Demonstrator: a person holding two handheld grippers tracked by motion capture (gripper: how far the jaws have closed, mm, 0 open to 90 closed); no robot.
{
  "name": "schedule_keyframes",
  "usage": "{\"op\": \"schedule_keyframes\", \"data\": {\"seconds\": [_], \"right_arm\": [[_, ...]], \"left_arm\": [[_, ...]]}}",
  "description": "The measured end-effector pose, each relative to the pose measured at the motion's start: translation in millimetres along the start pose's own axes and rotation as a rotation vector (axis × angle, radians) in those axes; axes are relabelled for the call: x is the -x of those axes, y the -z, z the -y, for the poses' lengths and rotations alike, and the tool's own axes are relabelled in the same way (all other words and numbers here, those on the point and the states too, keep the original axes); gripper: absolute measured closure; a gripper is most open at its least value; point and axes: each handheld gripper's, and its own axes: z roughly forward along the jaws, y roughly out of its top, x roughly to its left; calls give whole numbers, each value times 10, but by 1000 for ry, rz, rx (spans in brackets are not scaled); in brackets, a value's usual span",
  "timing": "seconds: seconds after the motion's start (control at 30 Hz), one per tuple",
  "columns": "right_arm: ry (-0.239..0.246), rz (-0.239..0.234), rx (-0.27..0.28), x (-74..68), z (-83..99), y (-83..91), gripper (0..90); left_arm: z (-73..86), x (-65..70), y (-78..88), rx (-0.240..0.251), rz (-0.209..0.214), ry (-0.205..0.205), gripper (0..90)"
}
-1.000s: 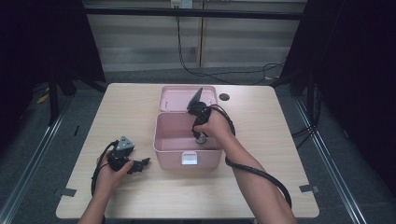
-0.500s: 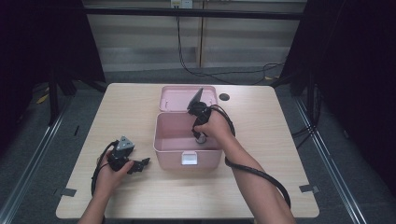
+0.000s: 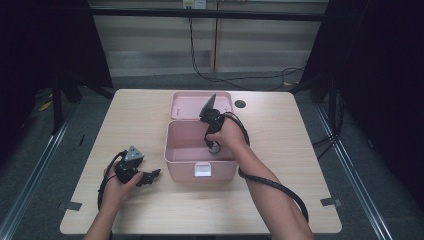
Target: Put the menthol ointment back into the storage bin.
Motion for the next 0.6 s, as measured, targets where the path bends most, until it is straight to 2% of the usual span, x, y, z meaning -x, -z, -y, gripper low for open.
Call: {"op": "schedule_keyframes", "data": {"seconds": [0.43,0.6], "right_arm": [[-26,-5,4,-15,-40,-8,504],[-54,-6,9,-19,-54,-19,504]], "left_arm": [[-1,-1,2,-3,1,-1,146],[-1,-1,2,-3,1,-1,146]]}}
